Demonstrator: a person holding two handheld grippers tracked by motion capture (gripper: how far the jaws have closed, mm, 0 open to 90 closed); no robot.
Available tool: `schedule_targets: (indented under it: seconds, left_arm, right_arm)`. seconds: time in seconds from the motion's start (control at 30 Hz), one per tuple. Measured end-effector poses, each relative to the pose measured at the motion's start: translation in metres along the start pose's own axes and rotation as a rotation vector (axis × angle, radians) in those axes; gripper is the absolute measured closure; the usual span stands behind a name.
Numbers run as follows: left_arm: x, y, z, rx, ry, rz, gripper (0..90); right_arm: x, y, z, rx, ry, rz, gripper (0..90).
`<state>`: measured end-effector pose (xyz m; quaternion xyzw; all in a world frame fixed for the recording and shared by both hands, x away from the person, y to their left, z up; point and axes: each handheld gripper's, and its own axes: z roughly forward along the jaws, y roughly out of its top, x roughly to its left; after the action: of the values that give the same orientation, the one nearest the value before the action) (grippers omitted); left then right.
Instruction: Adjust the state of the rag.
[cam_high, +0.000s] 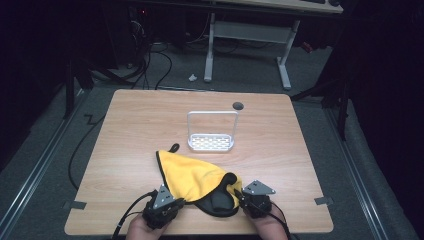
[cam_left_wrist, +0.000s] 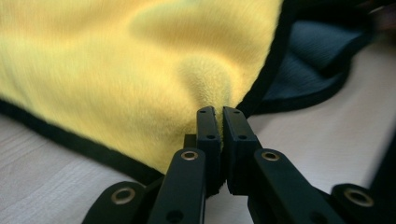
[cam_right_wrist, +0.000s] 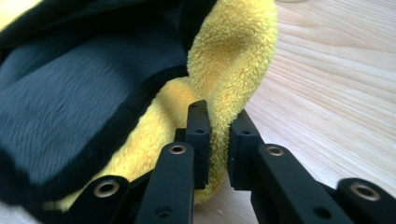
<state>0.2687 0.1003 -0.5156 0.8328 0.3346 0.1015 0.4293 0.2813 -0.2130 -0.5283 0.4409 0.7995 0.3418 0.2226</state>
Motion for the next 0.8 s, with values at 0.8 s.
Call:
schedule_targets:
  seconds: [0.8]
  left_arm:
    - [0.095,0.060,0.062,0.071,0.178,-0.058,82.9]
  right_arm:
    - [0.015,0.015,-0.029,-0.064,-0.001,0.002,61.2]
